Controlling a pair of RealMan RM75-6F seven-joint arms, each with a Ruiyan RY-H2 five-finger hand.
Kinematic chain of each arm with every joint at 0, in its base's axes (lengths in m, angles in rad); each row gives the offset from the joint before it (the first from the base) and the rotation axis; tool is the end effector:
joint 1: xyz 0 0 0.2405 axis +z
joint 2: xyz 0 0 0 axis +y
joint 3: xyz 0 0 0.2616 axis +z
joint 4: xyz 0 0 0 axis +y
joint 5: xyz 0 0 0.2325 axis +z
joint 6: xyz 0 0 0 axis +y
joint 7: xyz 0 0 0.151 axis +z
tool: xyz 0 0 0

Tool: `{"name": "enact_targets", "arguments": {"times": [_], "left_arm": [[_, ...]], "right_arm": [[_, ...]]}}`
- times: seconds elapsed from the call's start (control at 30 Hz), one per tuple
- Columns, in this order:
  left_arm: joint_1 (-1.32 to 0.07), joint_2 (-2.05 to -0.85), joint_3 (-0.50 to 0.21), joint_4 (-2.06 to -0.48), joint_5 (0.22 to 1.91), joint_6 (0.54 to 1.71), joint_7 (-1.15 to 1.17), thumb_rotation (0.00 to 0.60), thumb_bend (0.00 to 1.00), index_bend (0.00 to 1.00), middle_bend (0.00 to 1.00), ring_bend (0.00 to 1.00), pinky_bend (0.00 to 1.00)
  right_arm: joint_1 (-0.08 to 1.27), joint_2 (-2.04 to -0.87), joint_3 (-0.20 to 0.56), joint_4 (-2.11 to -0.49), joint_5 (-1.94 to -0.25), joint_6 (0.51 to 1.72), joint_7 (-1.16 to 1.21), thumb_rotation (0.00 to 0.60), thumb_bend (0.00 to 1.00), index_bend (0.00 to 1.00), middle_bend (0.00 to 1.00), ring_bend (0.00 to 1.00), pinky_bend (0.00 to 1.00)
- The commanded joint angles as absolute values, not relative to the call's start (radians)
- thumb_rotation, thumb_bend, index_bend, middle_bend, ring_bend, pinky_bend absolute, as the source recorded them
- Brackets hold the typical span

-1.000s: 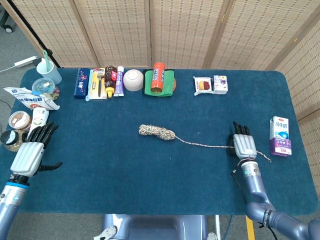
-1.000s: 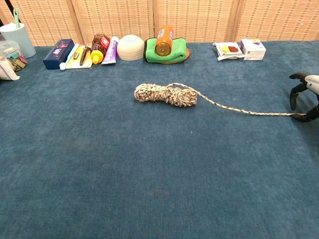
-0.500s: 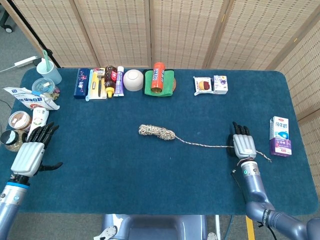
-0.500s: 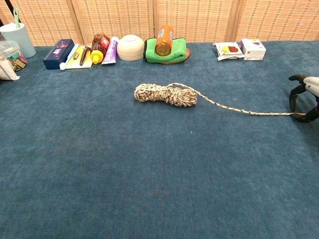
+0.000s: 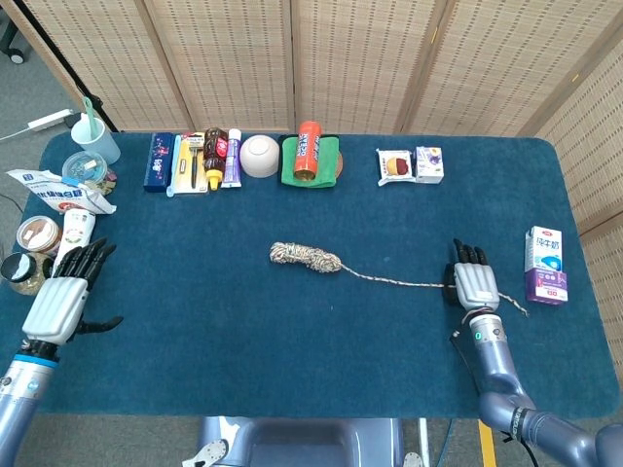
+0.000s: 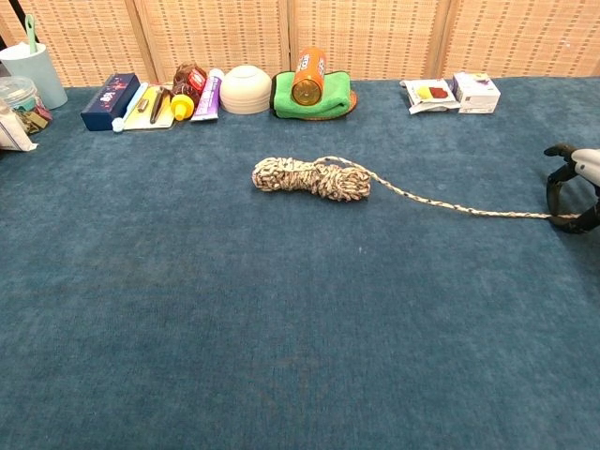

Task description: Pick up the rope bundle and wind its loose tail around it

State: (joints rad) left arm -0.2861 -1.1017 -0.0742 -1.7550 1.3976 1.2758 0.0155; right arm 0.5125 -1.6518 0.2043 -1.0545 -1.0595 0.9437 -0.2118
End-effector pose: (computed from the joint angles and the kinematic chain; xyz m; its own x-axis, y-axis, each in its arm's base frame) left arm -0.2706 0.2489 0.1106 0.2959 0.1412 0.9447 0.9525 -0.1185 -0.2806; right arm -0.3184 -0.3571 -0.0199 0.4228 -0.2684 0.8656 -0.8903 0.0550 0.4519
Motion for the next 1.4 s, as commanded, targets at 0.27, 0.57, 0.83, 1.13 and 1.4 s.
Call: {"name": "enact_targets", "arguments": {"times": [0.27,0.57,0.83,1.13,1.4], "left_arm": [[-0.286,-1.101,-0.073,-1.756,1.399,1.274,0.015,0.600,0.05,0.00,0.00,0.00,0.00],[-0.286,-1.101,-0.073,-1.755,1.399,1.275,0.015,0.600,0.05,0.00,0.00,0.00,0.00],[-0.285,-1.101,-0.073,-1.755,1.400,1.276,0.015,0.600,0.05,0.00,0.00,0.00,0.00],[-0.285,-1.101,-0.072,-1.755,1.401,1.275,0.014,0.600,0.05,0.00,0.00,0.00,0.00],[-0.285,-1.101,-0.072,-1.757,1.401,1.275,0.015,0.600,0.05,0.00,0.00,0.00,0.00]], "right_arm": [[0.518,-1.656,0.208,-1.044,-1.059,0.939,-0.217,0.600,0.43,0.56,0.00,0.00,0.00],[0.521,-1.655,0.210,-1.044,-1.052,0.935,-0.232,0.600,0.44,0.55,0.00,0.00,0.00],[0.520,-1.649,0.208,-1.055,-1.048,0.927,-0.234,0.600,0.44,0.49,0.00,0.00,0.00],[0.521,-1.645,0.210,-1.059,-1.048,0.929,-0.235,0.600,0.44,0.47,0.00,0.00,0.00],[0.519,-1.644,0.212,-1.064,-1.045,0.944,-0.246,0.600,0.44,0.47,0.00,0.00,0.00]]}}
